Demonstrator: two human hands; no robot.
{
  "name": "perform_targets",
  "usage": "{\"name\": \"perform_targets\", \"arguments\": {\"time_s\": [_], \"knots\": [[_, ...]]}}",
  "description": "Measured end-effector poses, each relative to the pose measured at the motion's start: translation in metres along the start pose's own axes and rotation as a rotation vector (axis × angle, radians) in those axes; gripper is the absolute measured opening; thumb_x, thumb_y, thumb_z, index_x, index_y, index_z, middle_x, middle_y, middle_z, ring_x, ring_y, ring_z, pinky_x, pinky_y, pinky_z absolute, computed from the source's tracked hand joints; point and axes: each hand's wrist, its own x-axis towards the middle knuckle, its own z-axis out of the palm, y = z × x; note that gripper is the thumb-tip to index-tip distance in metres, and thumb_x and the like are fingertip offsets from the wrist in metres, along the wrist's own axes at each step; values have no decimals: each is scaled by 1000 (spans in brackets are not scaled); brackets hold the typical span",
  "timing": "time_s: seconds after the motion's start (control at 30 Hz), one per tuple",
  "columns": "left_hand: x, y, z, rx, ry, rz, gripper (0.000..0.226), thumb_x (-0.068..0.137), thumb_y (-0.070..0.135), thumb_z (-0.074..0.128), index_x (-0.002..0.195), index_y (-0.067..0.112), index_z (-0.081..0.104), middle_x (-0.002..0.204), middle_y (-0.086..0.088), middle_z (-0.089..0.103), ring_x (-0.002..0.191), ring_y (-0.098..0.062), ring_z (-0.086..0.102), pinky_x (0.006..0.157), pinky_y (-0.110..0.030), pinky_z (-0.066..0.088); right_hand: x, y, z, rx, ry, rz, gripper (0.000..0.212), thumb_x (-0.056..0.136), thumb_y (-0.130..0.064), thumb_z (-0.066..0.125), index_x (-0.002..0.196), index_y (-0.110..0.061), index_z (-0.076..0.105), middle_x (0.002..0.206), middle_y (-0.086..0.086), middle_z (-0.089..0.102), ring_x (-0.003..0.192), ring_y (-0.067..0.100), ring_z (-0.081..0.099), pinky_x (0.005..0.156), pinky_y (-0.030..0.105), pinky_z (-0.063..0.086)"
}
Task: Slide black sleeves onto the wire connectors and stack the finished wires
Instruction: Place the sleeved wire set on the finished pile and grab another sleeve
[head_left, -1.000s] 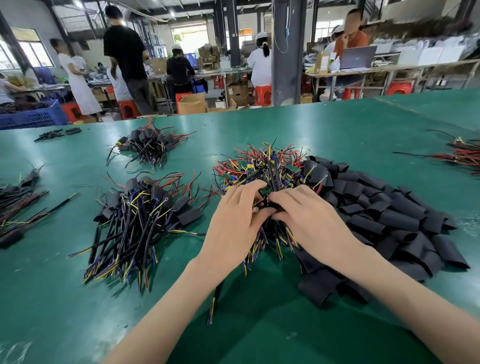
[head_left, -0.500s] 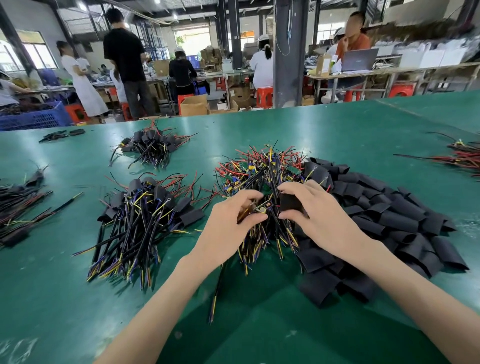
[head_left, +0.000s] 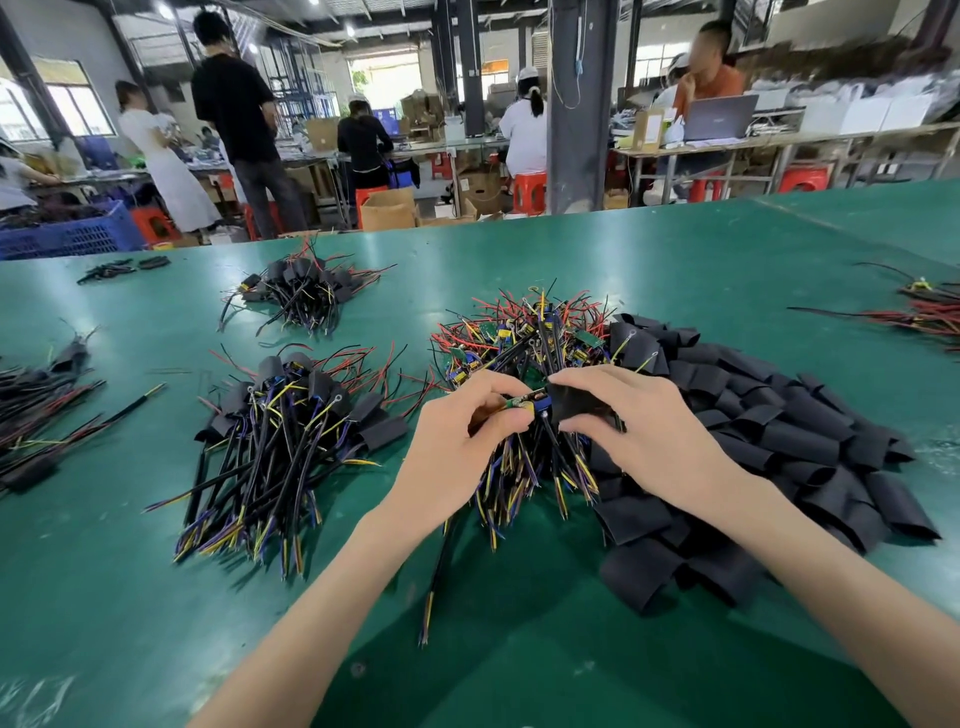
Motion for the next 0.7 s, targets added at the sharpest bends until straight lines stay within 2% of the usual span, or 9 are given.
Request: {"name": "perform_targets", "arguments": {"time_s": [0.13,0.27,0.4,0.5,0.6,0.7], "knots": [[-1,3,-2,-11,15,32,27,85,9,67,90,36,61,70,23,61,66,5,51,65,-6,36,2,1,-1,53,7,50,40,80,-23,73,118,-14,64,106,2,69,92,18,64,85,27,43],[-2,6,-2,-26,36,41,31,85,9,68,89,39,62,73,17,65,69,6,54,68,-5,38,3,2,-2,106,5,87,39,78,-26,74,115,-17,65,101,-7,69,89,6,62,86,24,46],[-2,6,0,-38,27,22,26,86,9,66,91,34,62,70,21,63,66,6,53,66,-5,37,4,3,-2,132,-1,98,37,76,-23,76,112,-17,66,92,-14,64,86,2,57,84,17,43],[-2,6,0,-35,19,45,23,88,9,63,93,31,60,68,25,62,64,7,53,63,-5,35,3,4,-1,114,-6,93,37,77,-22,76,112,-17,66,95,-13,65,87,0,56,83,11,40],[-2,5,-1,-40,13,53,20,89,12,62,94,31,59,68,21,63,64,5,54,63,-6,36,2,3,0,99,-12,87,36,78,-23,75,112,-17,65,101,-7,69,87,7,61,84,18,43],[-3,4,0,-19,-18,31,15,90,14,62,95,29,61,71,13,67,65,4,56,64,-8,38,2,2,1,88,-11,69,35,79,-24,74,112,-17,64,97,-7,68,85,11,61,82,23,44]]}}
